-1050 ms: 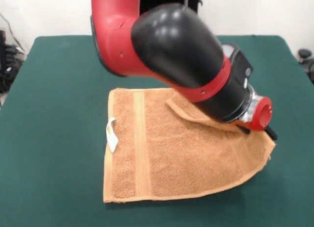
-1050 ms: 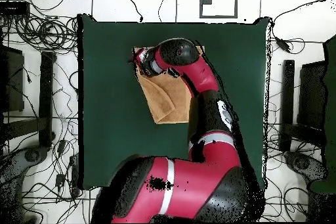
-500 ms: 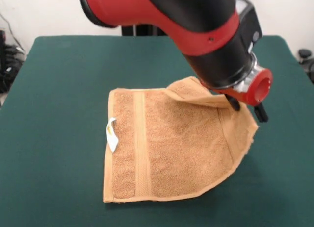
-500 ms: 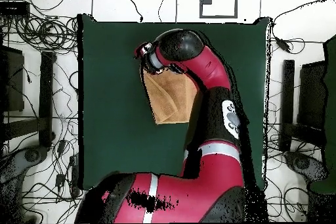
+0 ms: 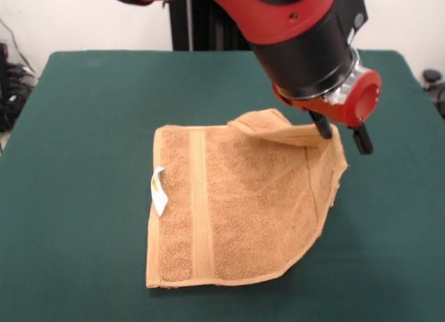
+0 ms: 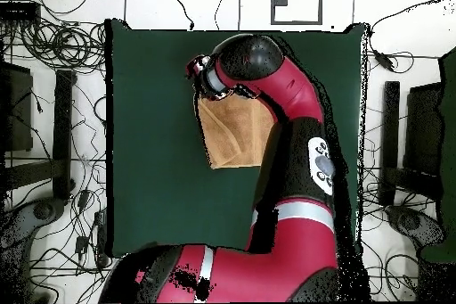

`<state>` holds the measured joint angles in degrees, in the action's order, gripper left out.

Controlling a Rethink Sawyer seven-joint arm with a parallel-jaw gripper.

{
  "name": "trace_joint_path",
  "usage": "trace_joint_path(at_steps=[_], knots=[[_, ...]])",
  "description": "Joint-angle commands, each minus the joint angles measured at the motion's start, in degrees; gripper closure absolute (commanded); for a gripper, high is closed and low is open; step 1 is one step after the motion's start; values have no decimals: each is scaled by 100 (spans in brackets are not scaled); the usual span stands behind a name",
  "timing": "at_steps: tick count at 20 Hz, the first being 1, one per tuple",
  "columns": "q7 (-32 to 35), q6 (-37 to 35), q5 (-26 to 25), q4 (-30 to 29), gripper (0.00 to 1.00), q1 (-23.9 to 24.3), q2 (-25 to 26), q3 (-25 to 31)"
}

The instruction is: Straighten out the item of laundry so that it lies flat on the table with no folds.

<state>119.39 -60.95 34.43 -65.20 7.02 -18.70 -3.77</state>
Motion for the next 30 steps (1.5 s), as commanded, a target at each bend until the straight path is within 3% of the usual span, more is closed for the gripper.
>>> trace_joint_path(at_steps=[1, 3, 4, 6, 13, 19, 22, 30], knots=[[1559, -591, 51, -713, 0, -52, -116, 211], [1460, -571, 275, -863, 0, 52, -139, 428], [1190, -356, 826, -1241, 0, 244, -185, 878], [678, -168, 1232, -1462, 0, 437, -104, 1292], [497, -97, 1497, -1577, 0, 434, -150, 1466], [514, -143, 722, -1097, 0, 325, -146, 1025], [562, -395, -46, -628, 0, 241, -146, 549], [-41, -919, -923, -300, 0, 816, -94, 682]])
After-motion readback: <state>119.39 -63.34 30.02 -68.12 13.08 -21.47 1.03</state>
